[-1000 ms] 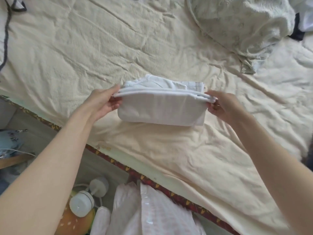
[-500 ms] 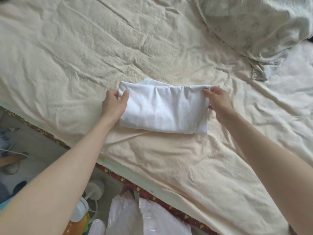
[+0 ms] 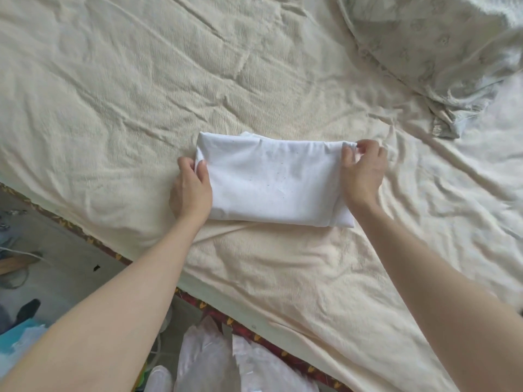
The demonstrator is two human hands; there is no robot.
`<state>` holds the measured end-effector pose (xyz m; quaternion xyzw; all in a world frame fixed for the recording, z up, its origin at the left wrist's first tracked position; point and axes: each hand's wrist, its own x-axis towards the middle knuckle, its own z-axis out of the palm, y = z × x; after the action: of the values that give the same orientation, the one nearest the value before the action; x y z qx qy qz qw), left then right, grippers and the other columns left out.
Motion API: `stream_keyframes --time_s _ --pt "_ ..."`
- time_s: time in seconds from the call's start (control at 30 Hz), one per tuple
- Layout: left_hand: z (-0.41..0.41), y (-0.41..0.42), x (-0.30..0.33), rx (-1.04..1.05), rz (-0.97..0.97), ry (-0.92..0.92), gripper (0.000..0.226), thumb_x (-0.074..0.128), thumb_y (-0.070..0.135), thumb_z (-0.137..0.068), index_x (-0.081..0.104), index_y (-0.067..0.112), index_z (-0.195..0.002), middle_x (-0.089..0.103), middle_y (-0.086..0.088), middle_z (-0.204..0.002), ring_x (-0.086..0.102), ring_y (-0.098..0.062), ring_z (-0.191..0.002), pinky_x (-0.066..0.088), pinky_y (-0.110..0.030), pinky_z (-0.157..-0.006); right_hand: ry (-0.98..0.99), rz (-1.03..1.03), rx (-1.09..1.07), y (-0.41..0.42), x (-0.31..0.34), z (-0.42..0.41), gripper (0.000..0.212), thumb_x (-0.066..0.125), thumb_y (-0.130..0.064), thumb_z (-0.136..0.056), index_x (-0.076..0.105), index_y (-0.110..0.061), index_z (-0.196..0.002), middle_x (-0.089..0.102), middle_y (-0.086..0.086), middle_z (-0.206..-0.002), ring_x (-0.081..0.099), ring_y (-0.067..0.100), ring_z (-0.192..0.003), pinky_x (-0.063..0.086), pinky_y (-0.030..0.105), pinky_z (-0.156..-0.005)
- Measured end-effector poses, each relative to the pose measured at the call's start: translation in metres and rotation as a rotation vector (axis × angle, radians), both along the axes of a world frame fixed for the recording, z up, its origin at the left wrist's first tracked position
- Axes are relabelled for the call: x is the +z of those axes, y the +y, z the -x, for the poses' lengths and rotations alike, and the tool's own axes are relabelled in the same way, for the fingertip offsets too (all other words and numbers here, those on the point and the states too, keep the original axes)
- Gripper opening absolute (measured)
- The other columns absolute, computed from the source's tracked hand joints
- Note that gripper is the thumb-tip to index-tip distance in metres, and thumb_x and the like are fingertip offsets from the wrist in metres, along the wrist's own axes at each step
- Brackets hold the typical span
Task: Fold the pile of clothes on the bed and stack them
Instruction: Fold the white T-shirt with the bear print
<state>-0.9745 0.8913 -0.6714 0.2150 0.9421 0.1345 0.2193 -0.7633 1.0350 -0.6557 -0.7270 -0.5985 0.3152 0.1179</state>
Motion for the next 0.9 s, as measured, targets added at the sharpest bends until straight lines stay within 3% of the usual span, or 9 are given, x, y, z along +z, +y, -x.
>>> stream_keyframes --time_s 0.1,0.17,0.3,0.47,0.63,0.73,0.8,0.87,0.9 --pt "-0.007 -0.005 0.011 -0.003 -0.056 0.123 0.035 0.04 0.03 -0.098 0.039 0.006 -0.123 0.05 -0.018 -0.122 0.054 -0.039 -0.097 0.036 -0.041 -0.067 -0.146 -0.333 0.369 -0.024 0.012 0.002 0.038 0.051 -0.019 -0.094 0.052 -0.005 -0.129 0.049 0.016 -0.135 0.045 0.031 -0.127 0.031 0.042 -0.107" --pt "-0.016 -0.006 0.015 -0.19 -0.127 0.256 0.04 0.047 0.021 -0.094 0.04 0.005 -0.13 0.043 -0.021 -0.131 0.047 -0.039 -0.113 0.039 -0.049 -0.084 -0.185 -0.428 0.569 -0.041 0.008 0.008 0.04 0.051 -0.019 -0.094 0.053 -0.007 -0.132 0.047 0.018 -0.14 0.04 0.035 -0.133 0.025 0.052 -0.112" --pt "-0.044 0.012 0.005 -0.694 -0.125 0.275 0.051 0.039 0.028 -0.093 0.036 0.023 -0.144 0.029 -0.014 -0.152 0.024 -0.036 -0.141 0.016 -0.058 -0.11 -0.204 -0.26 0.788 -0.057 -0.015 0.023 0.047 0.044 -0.026 -0.096 0.043 -0.013 -0.141 0.033 0.016 -0.151 0.027 0.034 -0.141 0.013 0.056 -0.113" --pt "-0.019 0.003 -0.033 -0.663 0.182 0.175 0.058 0.022 0.047 -0.096 -0.005 0.035 -0.146 -0.005 0.001 -0.16 -0.005 -0.018 -0.147 -0.003 -0.057 -0.113 -0.359 -0.056 0.844 -0.036 -0.041 -0.01 0.061 0.017 -0.049 -0.094 0.023 -0.026 -0.15 0.015 0.006 -0.159 0.009 0.02 -0.147 -0.003 0.041 -0.117" --pt "-0.004 -0.01 -0.023 -0.597 0.119 0.074 0.061 0.029 0.037 -0.1 -0.005 0.023 -0.149 -0.008 -0.003 -0.159 -0.006 -0.027 -0.146 -0.003 -0.038 -0.117 -0.336 0.013 0.704 -0.03 -0.037 -0.034 0.06 0.023 -0.048 -0.098 0.013 -0.024 -0.152 0.003 0.004 -0.16 -0.001 0.022 -0.147 -0.003 0.041 -0.117" --pt "0.001 -0.014 -0.008 -0.283 -0.174 -0.182 0.055 0.036 0.02 -0.101 0.015 0.009 -0.15 0.014 -0.011 -0.158 0.014 -0.023 -0.145 0.009 -0.023 -0.115 -0.005 0.015 0.355 -0.039 -0.025 -0.035 0.057 0.048 -0.025 -0.097 0.027 -0.008 -0.147 0.023 0.013 -0.154 0.023 0.026 -0.142 0.018 0.032 -0.114" --pt "0.009 -0.014 0.002 -0.05 -0.239 -0.233 0.042 0.039 0.019 -0.1 0.039 0.004 -0.14 0.045 -0.013 -0.139 0.042 -0.025 -0.128 0.031 -0.025 -0.102 0.189 0.107 0.044 -0.044 -0.018 -0.035 0.045 0.054 -0.023 -0.094 0.042 -0.009 -0.135 0.048 0.004 -0.125 0.05 0.018 -0.111 0.038 0.027 -0.095" --pt "0.014 -0.012 0.007 0.03 -0.166 -0.258 0.034 0.042 0.024 -0.1 0.056 0.003 -0.123 0.059 -0.009 -0.112 0.054 -0.023 -0.104 0.036 -0.023 -0.083 0.298 0.276 -0.136 -0.044 -0.017 -0.035 0.013 0.055 -0.03 -0.092 0.052 -0.018 -0.095 0.048 -0.008 -0.085 0.047 0.009 -0.075 0.038 0.02 -0.071" --pt "0.015 -0.012 0.007 0.04 -0.126 -0.305 0.032 0.044 0.027 -0.099 0.059 0.003 -0.113 0.06 -0.006 -0.103 0.054 -0.021 -0.095 0.036 -0.025 -0.078 0.302 0.325 -0.139 -0.041 -0.018 -0.034 0.017 0.056 -0.032 -0.091 0.048 -0.02 -0.081 0.043 -0.01 -0.074 0.043 0.007 -0.066 0.034 0.017 -0.061"
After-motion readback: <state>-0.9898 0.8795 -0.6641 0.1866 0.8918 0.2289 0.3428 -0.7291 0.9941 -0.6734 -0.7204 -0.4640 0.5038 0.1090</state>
